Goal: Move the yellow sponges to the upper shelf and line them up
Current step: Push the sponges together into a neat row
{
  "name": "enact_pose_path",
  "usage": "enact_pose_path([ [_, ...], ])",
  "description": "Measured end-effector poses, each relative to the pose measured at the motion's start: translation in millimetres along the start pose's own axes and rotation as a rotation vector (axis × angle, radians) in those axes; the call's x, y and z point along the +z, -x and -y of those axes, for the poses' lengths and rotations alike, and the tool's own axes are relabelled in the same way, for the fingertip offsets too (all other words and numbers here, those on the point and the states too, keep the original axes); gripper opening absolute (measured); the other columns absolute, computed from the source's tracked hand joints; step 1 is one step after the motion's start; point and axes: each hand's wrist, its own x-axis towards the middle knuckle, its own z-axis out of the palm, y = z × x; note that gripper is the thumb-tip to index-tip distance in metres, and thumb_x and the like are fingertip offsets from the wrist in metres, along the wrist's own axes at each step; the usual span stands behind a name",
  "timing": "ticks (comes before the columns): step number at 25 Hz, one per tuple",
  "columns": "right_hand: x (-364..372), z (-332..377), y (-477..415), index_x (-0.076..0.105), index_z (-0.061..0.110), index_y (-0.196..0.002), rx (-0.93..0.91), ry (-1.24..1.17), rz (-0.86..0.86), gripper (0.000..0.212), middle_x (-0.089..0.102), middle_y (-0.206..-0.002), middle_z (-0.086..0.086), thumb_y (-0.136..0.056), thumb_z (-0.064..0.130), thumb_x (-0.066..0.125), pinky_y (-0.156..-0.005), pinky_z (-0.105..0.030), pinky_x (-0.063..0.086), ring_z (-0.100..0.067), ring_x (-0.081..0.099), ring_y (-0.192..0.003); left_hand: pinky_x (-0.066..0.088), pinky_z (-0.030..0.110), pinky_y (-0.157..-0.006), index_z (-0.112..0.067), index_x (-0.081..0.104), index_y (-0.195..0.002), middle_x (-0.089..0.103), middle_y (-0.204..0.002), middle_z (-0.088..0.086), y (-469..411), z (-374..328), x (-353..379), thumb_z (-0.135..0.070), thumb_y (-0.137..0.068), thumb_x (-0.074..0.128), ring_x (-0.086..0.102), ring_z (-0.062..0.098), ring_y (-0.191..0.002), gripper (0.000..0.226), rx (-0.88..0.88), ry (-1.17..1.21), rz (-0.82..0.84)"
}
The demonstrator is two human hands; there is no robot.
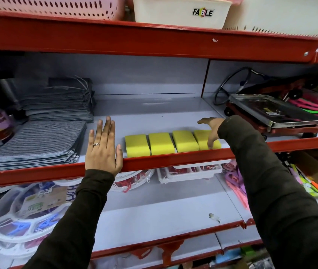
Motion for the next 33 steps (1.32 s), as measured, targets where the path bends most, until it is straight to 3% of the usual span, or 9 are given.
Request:
enact_pose_path([
  [5,29.3,27.5,33.3,0.04,0.019,-0.146,-0.324,-0.181,-0.254,0.079,0.041,-0.152,-0.008,-0.076,0.022,0.076,-0.115,-0.032,0.031,-0.026,0.041,-0.139,-0.008,0.039,-0.126,0.0,0.03,-0.154,0.028,-0.162,0.017,0.6,1.4,-4.3,-0.032,-0.097,0.026,0.015,0.031,-0.153,0.065,0.087,0.018,0.09],
  [9,64.5,66.1,47.6,0.044,0.014,-0.144,-0.479,-0.232,-0.281,0.062,0.043,-0.152,-0.006,-0.084,0.007,0.058,-0.115,-0.022,0.021,-0.023,0.037,-0.143,0.008,0.044,-0.126,-0.006,0.057,-0.139,0.056,-0.145,0.012,6.0,-14.7,-15.8,-0.032,-0.1,0.03,0.043,0.032,-0.141,0.054,0.147,0.088,0.066],
  [12,82.4,84.0,45.3,0.043,0.014,-0.145,-0.492,-0.204,-0.257,0.062,0.04,-0.154,-0.006,-0.084,0.002,0.046,-0.121,-0.035,0.024,-0.023,0.035,-0.144,0.019,0.044,-0.121,-0.008,0.07,-0.123,0.068,-0.129,0.011,10.8,-24.7,-16.7,-0.034,-0.101,0.032,0.061,0.03,-0.125,0.051,0.261,0.17,0.141],
  [15,96.4,88.6,47.5,0.04,0.017,-0.146,-0.469,-0.157,-0.231,0.064,0.035,-0.157,-0.001,-0.083,0.004,0.042,-0.123,-0.045,0.019,-0.022,0.035,-0.144,0.019,0.039,-0.119,-0.009,0.073,-0.117,0.072,-0.121,0.01,18.9,-24.1,-19.8,-0.032,-0.099,0.033,0.069,0.025,-0.111,0.049,0.29,0.187,0.187],
  [19,102.6,93.0,61.1,0.04,0.019,-0.146,-0.474,-0.153,-0.271,0.063,0.035,-0.156,0.001,-0.085,0.005,0.043,-0.124,-0.041,0.015,-0.019,0.035,-0.144,0.02,0.038,-0.118,-0.009,0.072,-0.119,0.072,-0.123,0.009,28.8,-17.0,-26.5,-0.028,-0.097,0.034,0.069,0.025,-0.112,0.048,0.26,0.243,0.18],
  [27,110.8,103.7,69.1,0.042,0.014,-0.145,-0.503,-0.17,-0.311,0.063,0.038,-0.155,-0.004,-0.083,0.006,0.045,-0.118,-0.035,0.03,-0.026,0.038,-0.14,0.017,0.031,-0.119,-0.01,0.071,-0.121,0.071,-0.126,0.008,32.9,-22.0,-25.8,-0.033,-0.097,0.035,0.067,0.025,-0.117,0.049,0.228,0.337,0.207],
  [33,106.8,100.0,72.5,0.035,0.016,-0.149,-0.485,-0.137,-0.305,0.065,0.029,-0.159,-0.001,-0.085,0.012,0.048,-0.124,-0.042,0.015,-0.021,0.031,-0.146,0.022,0.036,-0.119,-0.01,0.073,-0.119,0.072,-0.124,0.008,30.7,-27.8,-26.2,-0.033,-0.098,0.034,0.065,0.027,-0.12,0.049,0.193,0.349,0.189],
])
